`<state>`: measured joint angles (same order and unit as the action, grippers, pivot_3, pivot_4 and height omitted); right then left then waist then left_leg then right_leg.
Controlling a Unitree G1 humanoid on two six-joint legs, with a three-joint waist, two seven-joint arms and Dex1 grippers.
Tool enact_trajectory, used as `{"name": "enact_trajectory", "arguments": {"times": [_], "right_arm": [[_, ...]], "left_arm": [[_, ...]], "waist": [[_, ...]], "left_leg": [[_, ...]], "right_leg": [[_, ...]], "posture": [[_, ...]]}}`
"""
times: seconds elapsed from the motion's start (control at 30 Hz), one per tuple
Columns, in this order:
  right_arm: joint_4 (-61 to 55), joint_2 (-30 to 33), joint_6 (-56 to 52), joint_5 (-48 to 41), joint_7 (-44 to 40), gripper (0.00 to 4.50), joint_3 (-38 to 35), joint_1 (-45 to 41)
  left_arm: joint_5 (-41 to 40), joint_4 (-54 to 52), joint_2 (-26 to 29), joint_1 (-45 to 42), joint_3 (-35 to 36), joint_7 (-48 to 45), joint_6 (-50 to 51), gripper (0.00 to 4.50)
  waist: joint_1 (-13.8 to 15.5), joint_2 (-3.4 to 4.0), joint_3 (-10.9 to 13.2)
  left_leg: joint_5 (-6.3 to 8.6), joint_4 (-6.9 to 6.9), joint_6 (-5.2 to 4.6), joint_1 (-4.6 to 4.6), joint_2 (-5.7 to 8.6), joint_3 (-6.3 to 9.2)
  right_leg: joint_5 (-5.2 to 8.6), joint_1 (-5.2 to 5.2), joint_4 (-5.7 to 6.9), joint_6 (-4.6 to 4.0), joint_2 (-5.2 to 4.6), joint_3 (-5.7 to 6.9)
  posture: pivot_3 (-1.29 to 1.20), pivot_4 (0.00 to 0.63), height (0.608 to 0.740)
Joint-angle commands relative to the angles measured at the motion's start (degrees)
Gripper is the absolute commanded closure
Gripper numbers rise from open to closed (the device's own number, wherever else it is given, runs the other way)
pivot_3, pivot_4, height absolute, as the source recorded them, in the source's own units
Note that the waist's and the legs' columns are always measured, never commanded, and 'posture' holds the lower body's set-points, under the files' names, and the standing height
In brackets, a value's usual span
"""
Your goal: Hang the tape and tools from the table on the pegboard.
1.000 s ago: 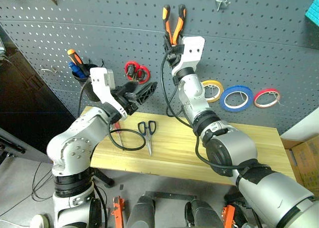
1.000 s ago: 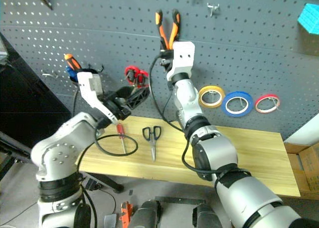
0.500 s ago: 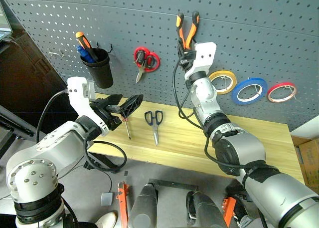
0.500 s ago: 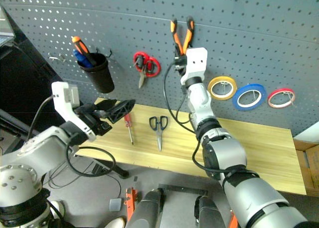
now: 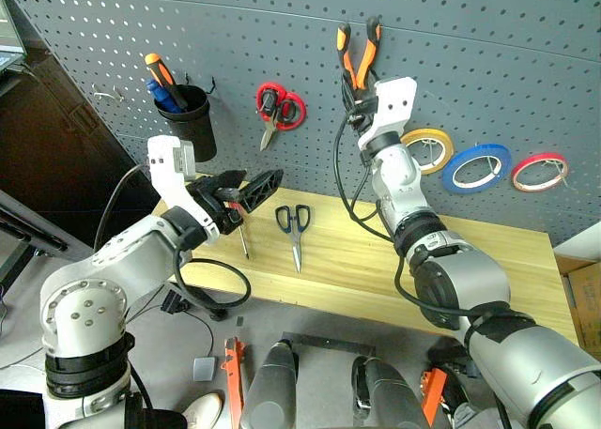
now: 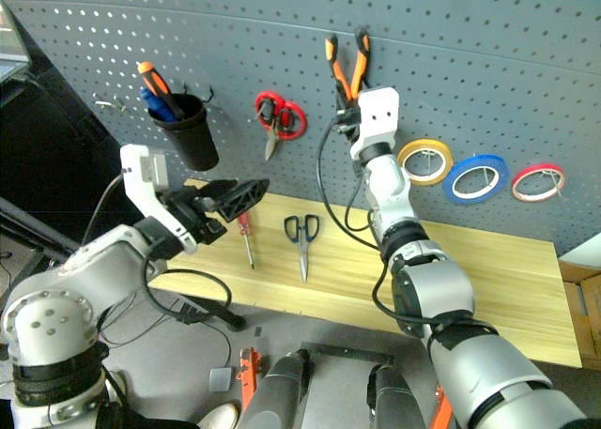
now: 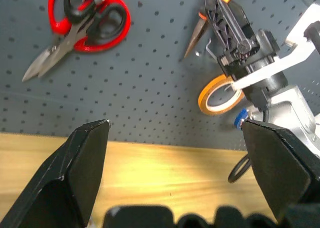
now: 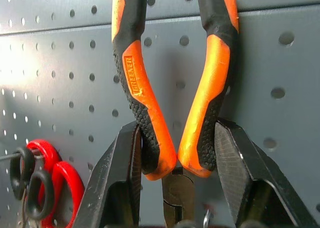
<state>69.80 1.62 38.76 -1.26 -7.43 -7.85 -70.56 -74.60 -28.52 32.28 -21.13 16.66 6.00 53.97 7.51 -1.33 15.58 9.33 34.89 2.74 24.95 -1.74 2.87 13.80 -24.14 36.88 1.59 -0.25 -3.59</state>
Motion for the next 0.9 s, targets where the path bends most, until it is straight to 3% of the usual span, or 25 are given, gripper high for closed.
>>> {"name": "enact_trajectory", "arguments": {"times": [0.03,0.2,0.63,0.9], "right_arm": [[-5.29,2.93,-0.72,-3.17,1.55,2.81,-3.1,-4.42],[-10.44,1.74,-2.79,-4.78,1.2,2.81,-2.9,-4.84],[-14.2,2.18,-5.65,-3.57,2.3,2.81,-1.22,0.43],[-17.14,1.94,-8.0,-2.29,3.24,2.81,-0.32,4.95]], "left_arm": [[1.24,-0.49,-0.24,-0.51,-0.4,-1.93,-2.03,0.0],[3.39,0.23,-1.57,-1.03,-1.49,-3.3,-3.68,0.0],[6.09,1.38,-2.69,-1.21,-1.86,-5.69,-4.43,0.0],[5.75,0.73,-2.32,-0.23,-1.26,-5.62,-4.1,0.0]], "waist": [[-0.05,0.0,0.02],[-0.07,0.0,0.01],[-0.18,-0.04,-0.01],[-0.15,-0.07,-0.03]], "left_leg": [[0.01,0.0,0.01,0.01,0.0,0.0],[0.04,0.0,0.07,0.07,-0.01,-0.04],[-0.04,-0.01,0.03,0.13,-0.03,-0.2],[0.0,-0.02,0.08,0.22,-0.01,-0.19]], "right_leg": [[0.0,-0.01,-0.05,0.0,-0.01,0.0],[0.0,-0.03,-0.08,0.0,-0.09,0.02],[-0.03,-0.01,0.0,0.03,-0.32,0.3],[-0.02,0.05,-0.08,0.03,-1.02,1.04]], "posture": [[0.32,0.246,0.74],[0.3,0.219,0.74],[0.3,0.227,0.74],[0.3,0.231,0.74]]}}
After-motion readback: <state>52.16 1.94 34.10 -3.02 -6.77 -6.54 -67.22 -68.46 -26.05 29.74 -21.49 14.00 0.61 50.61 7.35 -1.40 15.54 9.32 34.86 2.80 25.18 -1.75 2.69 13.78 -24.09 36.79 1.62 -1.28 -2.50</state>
